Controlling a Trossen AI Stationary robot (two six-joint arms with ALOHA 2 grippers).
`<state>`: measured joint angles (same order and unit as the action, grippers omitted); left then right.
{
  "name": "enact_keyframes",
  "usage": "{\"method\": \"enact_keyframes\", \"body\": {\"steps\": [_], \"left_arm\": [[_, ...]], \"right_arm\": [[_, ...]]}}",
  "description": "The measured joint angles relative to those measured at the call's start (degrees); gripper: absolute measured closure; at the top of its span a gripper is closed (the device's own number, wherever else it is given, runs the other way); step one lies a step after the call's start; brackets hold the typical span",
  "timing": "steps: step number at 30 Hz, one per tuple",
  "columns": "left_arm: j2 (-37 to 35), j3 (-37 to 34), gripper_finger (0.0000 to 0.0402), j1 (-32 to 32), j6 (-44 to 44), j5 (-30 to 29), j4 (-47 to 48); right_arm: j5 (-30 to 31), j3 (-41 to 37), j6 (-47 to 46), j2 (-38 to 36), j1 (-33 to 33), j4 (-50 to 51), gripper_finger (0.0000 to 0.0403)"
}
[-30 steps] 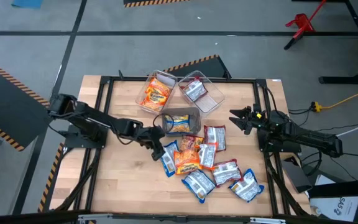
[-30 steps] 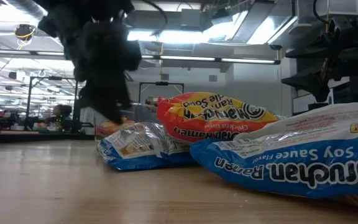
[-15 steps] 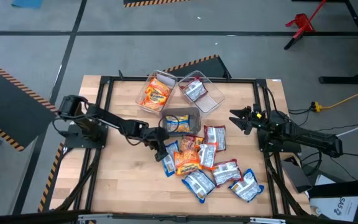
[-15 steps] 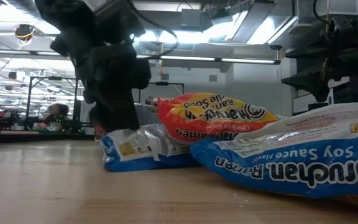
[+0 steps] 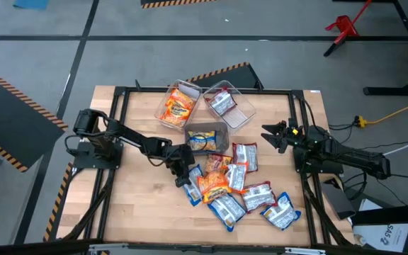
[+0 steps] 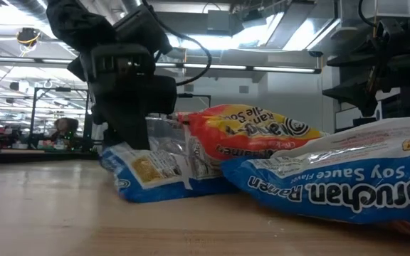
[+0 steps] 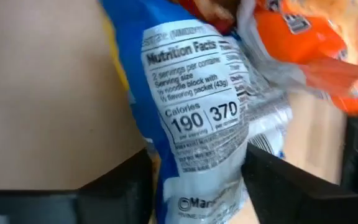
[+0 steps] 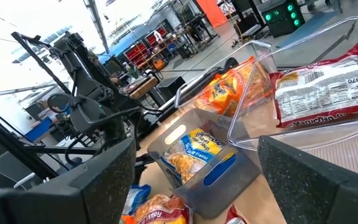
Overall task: Sort Maruchan noodles
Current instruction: Put the blue noodle pack into the black transparent bin
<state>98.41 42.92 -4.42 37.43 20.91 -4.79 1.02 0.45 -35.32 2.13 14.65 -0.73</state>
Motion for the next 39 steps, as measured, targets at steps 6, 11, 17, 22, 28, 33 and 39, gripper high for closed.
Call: {"method": "enact_keyframes", "body": {"steps": [6,11,17,22,28,33,39], "left_arm": [[0.0,0.0,0.0273,0.1,0.2,1.1,-1.3],[0.0,0.0,0.0278,0.1,3.6,4.7,-2.3],[-0.5,0.0,0.0278,-0.3,11.2,10.6,-4.1],[-4.4,0.1,0.0278,-0.2,14.7,10.1,-3.2],[-11.1,0.1,0.0278,0.6,18.2,5.6,-2.1],[-17.4,0.1,0.0278,1.5,19.5,3.7,2.5],[-25.3,0.1,0.0278,3.6,21.9,-9.0,3.9]], "right_arm": [[0.0,0.0,0.7,0.0,0.0,0.0,0.0079],[0.0,0.0,1.0,0.0,0.0,0.0,0.0079],[0.0,0.0,1.1,0.0,0.0,0.0,0.0079],[0.0,0.0,1.1,0.0,0.0,0.0,0.0079],[0.0,0.0,1.1,0.0,0.0,0.0,0.0079],[0.0,0.0,1.1,0.0,0.0,0.0,0.0079],[0.0,0.0,1.2,0.0,0.0,0.0,0.0079]]}}
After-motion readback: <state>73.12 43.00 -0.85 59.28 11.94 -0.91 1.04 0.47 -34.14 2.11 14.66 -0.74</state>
